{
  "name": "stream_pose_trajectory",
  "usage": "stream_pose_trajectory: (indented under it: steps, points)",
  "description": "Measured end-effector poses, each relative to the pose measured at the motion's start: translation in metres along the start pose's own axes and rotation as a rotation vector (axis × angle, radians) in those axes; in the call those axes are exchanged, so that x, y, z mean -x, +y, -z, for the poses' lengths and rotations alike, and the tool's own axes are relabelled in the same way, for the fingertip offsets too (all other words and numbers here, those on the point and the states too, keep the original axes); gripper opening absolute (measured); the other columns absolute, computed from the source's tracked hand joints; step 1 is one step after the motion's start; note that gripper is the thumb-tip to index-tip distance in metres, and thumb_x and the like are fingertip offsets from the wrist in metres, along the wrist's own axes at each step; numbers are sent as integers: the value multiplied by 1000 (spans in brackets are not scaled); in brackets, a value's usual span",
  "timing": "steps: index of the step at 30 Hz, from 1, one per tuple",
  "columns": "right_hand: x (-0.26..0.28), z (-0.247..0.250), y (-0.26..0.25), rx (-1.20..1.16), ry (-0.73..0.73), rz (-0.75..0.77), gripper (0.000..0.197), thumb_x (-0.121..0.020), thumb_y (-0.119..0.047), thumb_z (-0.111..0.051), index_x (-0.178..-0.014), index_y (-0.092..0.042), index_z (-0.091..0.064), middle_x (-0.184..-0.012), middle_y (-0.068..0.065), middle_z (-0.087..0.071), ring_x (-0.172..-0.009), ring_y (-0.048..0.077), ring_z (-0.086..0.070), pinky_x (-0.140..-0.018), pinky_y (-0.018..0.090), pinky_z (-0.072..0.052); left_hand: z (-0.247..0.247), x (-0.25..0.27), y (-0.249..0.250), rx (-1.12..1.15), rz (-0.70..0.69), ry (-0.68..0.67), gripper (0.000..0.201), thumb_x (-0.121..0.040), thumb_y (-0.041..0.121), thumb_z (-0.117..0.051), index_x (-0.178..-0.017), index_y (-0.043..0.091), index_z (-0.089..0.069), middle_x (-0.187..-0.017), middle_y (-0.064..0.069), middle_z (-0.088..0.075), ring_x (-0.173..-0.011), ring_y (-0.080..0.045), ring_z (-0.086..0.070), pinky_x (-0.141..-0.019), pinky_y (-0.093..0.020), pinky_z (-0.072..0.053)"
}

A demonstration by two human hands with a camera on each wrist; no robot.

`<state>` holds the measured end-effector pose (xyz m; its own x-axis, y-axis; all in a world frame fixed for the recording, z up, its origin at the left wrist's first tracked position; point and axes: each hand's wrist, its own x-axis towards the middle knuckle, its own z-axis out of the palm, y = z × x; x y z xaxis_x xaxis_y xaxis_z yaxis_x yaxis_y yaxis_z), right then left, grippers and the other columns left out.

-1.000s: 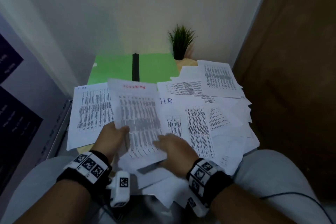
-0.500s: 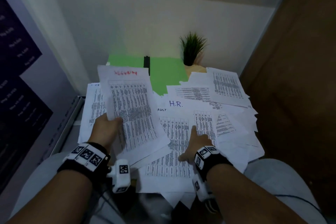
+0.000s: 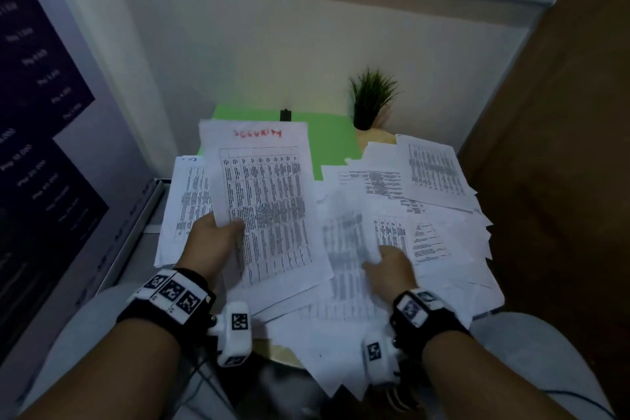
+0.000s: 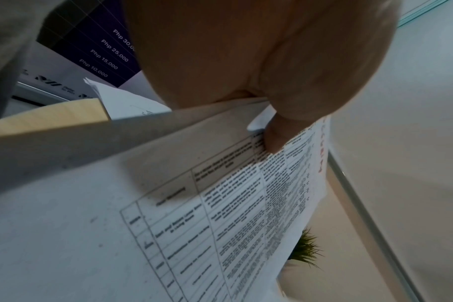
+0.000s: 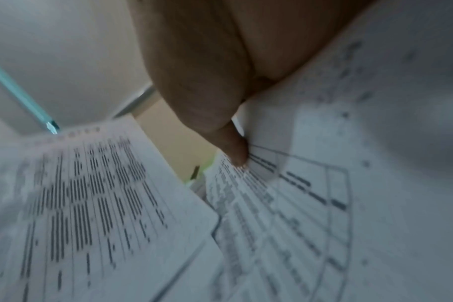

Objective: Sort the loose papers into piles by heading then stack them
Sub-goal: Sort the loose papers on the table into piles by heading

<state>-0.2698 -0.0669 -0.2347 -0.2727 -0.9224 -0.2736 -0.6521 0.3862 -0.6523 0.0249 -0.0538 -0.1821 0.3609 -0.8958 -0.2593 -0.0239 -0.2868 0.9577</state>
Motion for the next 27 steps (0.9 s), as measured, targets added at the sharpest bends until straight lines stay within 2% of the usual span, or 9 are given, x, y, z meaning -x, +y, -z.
stream_pose_trajectory:
  steps: [1,3,9,12,15,19,22,25,27]
  points:
    - [-2,11,3,-82,60,21,6,-92,-10,-68,-87,-11,-71,-84,10,-71,-87,29,-70,-71,33,-52,0,1,1,7,2,-3,8,-97,6,-59,-94,12,-64,-87,-10,-64,-78,-24,-58,-67,-32,-46]
    - [-8,39,11,-224,176,2,21,-96,-12,-65,-74,-14,-66,-69,6,-63,-67,25,-59,-60,33,-46,-2,1,1,-4,-8,-13,6,-98,6,-58,-96,10,-62,-83,-7,-63,-75,-24,-57,-65,-29,-45]
    - [-25,105,24,-557,326,-117,18,-97,-15,-61,-81,-7,-64,-88,24,-69,-71,27,-60,-68,36,-47,-13,0,2,-26,-19,-21,16,-100,7,-58,-85,12,-54,-73,-4,-52,-67,-20,-48,-59,-28,-40]
    - [-21,104,14,-724,136,-100,9,-94,-10,-68,-95,-12,-76,-95,16,-78,-89,38,-75,-84,53,-60,-19,0,0,-23,2,-69,19,-100,8,-57,-83,12,-51,-68,-4,-46,-63,-19,-45,-58,-30,-39]
    - [-11,86,-3,-760,-93,-14,20,-98,-6,-66,-115,-10,-74,-104,10,-79,-94,33,-76,-86,51,-60,-25,1,2,104,32,-152,7,-98,0,-56,-96,3,-62,-81,-10,-62,-78,-26,-59,-72,-35,-48]
    - [-10,43,-8,-608,-272,23,22,-99,-4,-62,-114,-14,-74,-106,6,-79,-100,29,-75,-98,50,-56,-30,7,6,200,96,-291,22,-95,-9,-51,-105,0,-67,-98,-10,-78,-90,-24,-75,-86,-35,-55]
    - [-10,15,-7,-641,-323,-46,26,-94,1,-63,-116,-12,-68,-109,17,-76,-94,32,-73,-89,45,-57,-31,5,3,255,168,-302,28,-90,23,-68,-104,-1,-69,-110,-19,-71,-92,-39,-68,-79,-42,-55]
    - [-9,2,-11,-677,-273,-85,31,-92,-1,-67,-117,-18,-60,-109,19,-71,-87,31,-70,-79,43,-58,-30,3,2,282,174,-352,52,-104,50,-40,-128,13,-68,-124,-13,-72,-115,-34,-68,-99,-50,-51]
    - [-9,5,-14,-663,-229,-57,31,-94,-2,-65,-121,-18,-64,-104,9,-74,-91,31,-71,-82,42,-59,-30,2,1,302,197,-387,65,-98,65,-40,-138,19,-61,-132,-8,-69,-122,-28,-65,-107,-49,-44]
